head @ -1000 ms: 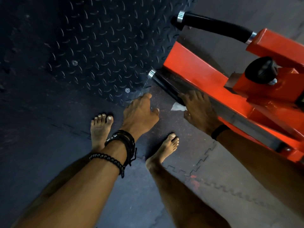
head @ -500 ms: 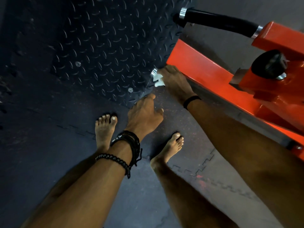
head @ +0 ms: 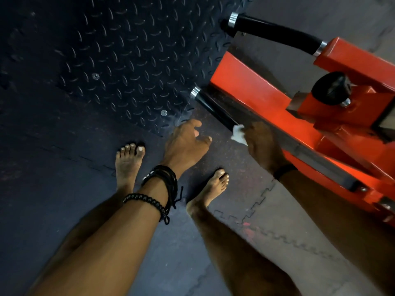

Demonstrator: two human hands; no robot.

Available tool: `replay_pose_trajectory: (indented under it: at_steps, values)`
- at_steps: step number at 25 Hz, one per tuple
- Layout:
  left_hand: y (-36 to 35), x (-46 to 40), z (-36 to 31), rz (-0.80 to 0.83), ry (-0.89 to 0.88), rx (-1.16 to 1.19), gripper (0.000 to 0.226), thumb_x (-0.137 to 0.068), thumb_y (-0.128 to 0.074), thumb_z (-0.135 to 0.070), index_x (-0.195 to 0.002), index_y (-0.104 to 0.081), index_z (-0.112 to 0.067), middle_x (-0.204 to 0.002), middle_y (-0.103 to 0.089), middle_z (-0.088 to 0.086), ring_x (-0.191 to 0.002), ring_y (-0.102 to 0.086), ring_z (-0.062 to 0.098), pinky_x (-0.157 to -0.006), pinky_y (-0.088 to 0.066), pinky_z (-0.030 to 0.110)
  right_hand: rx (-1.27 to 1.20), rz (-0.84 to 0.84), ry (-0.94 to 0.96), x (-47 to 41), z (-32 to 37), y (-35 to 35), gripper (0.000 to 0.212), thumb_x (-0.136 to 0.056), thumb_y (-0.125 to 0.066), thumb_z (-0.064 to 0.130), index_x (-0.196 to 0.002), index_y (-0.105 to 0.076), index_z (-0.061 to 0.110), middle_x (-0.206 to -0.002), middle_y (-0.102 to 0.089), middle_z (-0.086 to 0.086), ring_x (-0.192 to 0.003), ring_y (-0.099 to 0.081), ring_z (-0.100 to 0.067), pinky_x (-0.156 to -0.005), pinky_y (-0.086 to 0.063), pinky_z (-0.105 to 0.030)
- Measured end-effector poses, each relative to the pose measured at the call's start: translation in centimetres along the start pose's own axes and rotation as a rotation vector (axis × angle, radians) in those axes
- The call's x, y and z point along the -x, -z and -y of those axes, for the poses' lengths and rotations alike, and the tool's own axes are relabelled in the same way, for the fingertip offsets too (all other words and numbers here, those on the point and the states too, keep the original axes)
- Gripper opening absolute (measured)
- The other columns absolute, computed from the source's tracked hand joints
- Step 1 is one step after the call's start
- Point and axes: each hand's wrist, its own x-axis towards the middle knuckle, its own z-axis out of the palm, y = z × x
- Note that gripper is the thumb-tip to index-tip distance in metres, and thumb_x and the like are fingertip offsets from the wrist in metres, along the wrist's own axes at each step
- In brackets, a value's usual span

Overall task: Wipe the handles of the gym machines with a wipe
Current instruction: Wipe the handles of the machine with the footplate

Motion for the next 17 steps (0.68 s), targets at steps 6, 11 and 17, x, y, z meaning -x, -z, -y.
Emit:
replay_pose_trajectory:
  at_steps: [6, 11, 17]
  values:
    - [0.5, -0.9, 0.8, -0.033, -0.029, -0.039, 0.051, -0.087, -0.070, -0.041, -0.133, -0.055, -0.026, -0.117, -0.064, -0.006, -0.110, -0.060, 0.016, -0.097, -0.051, 0.043, -0.131, 0.089, -0.200, -15.7, 4.9, -5.6, 0.015, -0.081, -0.053, 0.005, -0.077, -0.067, 0.005, -0.082, -0.068, -0.018, -0.082, -0.065, -0.035, -0.070, -0.047, -0.035]
    - [0.6, 0.5, 1.7, -0.013, -0.019, 0.024, 0.049, -0.087, -0.072, -0.040, -0.131, -0.056, -0.025, -0.114, -0.065, -0.006, -0.105, -0.063, 0.014, -0.095, -0.053, 0.043, -0.105, 0.098, -0.213, -4.7, 0.4, -1.5, 0.025, -0.090, -0.054, 0.016, -0.076, -0.071, 0.005, -0.072, -0.070, -0.018, -0.066, -0.068, -0.033, -0.064, -0.051, -0.038]
    - [2.4, 6.2, 2.1, 0.009, -0.047, 0.099, 0.043, -0.088, -0.073, -0.033, -0.127, -0.061, -0.023, -0.109, -0.068, -0.006, -0.099, -0.065, 0.012, -0.092, -0.055, 0.040, -0.207, 0.053, -0.261, -1.3, 4.2, 4.7, 0.037, -0.090, -0.047, 0.026, -0.081, -0.072, 0.000, -0.077, -0.070, -0.019, -0.067, -0.064, -0.033, -0.060, -0.049, -0.040]
